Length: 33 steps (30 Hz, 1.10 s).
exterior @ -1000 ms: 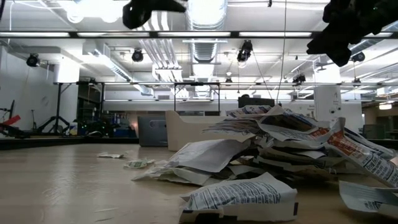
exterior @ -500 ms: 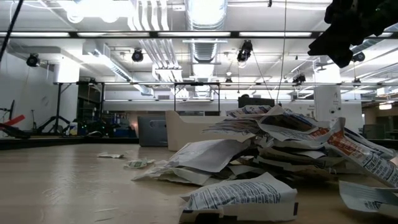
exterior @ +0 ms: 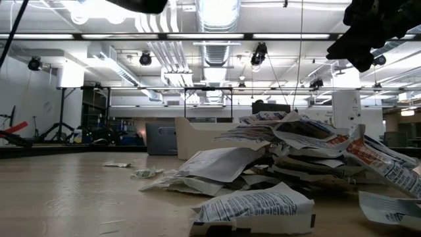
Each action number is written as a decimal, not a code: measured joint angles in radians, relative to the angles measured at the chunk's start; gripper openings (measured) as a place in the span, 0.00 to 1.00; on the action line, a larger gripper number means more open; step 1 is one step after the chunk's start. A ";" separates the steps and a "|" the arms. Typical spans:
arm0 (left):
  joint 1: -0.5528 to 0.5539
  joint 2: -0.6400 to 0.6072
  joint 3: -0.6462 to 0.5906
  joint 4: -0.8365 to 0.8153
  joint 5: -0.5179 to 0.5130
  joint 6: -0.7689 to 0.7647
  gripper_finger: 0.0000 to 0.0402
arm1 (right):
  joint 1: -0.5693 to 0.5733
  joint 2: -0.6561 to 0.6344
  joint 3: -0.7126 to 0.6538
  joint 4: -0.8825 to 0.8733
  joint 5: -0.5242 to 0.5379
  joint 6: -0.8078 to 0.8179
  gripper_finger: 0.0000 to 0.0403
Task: Pick & Place First Aid Supplies
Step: Put the white alcohol pad into the right black bin
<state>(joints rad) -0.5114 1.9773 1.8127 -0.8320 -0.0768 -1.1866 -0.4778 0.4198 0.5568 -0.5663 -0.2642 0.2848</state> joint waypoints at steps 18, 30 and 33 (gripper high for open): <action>-0.048 0.113 -0.001 0.021 0.120 -0.604 0.23 | 0.000 0.001 0.000 0.000 0.000 -0.008 0.22; -0.047 0.183 -0.001 0.092 0.086 -0.644 0.23 | 0.000 0.001 0.000 0.000 0.001 -0.004 0.20; -0.047 0.197 -0.001 0.109 0.075 -0.654 0.23 | 0.000 0.001 0.000 0.000 0.001 -0.004 0.18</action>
<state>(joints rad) -0.5587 2.1738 1.8118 -0.7227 -0.0013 -1.8404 -0.4778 0.4206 0.5568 -0.5667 -0.2634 0.2806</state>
